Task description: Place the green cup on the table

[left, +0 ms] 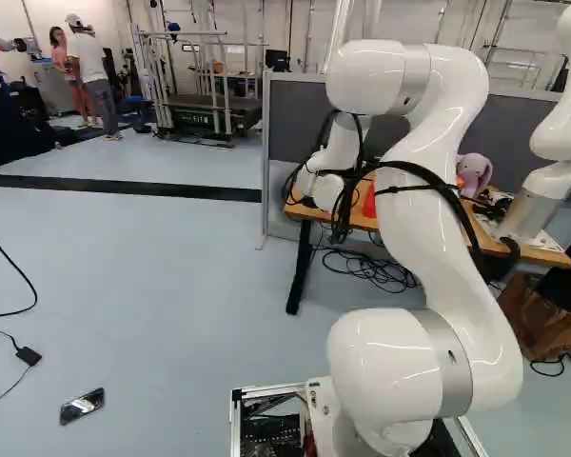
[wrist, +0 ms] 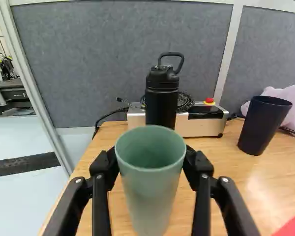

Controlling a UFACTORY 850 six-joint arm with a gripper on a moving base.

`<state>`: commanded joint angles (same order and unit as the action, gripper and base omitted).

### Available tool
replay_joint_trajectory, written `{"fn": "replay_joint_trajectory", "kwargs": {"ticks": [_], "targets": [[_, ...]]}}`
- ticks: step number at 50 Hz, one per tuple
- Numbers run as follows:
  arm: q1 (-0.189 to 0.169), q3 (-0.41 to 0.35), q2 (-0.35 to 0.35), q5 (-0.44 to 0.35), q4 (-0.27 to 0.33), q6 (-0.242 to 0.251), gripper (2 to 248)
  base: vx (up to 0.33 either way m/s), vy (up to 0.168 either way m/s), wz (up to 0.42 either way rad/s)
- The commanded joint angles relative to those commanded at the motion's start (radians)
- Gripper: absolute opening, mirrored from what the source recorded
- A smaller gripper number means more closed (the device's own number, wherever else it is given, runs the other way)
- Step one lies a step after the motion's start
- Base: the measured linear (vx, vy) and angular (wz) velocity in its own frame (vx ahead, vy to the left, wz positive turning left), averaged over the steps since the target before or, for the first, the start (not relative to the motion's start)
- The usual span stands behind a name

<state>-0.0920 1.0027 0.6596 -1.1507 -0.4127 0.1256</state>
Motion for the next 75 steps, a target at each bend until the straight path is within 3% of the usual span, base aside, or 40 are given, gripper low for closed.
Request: {"fn": "replay_joint_trajectory", "kwargs": {"ticks": [1,2,6,7,11,12,31,75], "targets": [[0.0,0.0,0.0,0.0,0.0,0.0,140,0.0,0.0,0.0],[0.0,0.0,0.0,0.0,0.0,0.0,172,0.0,0.0,0.0],[0.0,0.0,0.0,0.0,0.0,0.0,172,0.0,0.0,0.0],[0.0,0.0,0.0,0.0,0.0,0.0,206,0.0,0.0,0.0],[0.0,0.0,0.0,0.0,0.0,0.0,206,0.0,0.0,0.0],[0.0,0.0,0.0,0.0,0.0,0.0,242,0.0,0.0,0.0],[0.0,-0.017,-0.023,0.0,0.0,0.0,247,0.0,0.0,0.0],[0.042,-0.297,-0.271,0.0,0.0,0.0,247,0.0,0.0,0.0]]}}
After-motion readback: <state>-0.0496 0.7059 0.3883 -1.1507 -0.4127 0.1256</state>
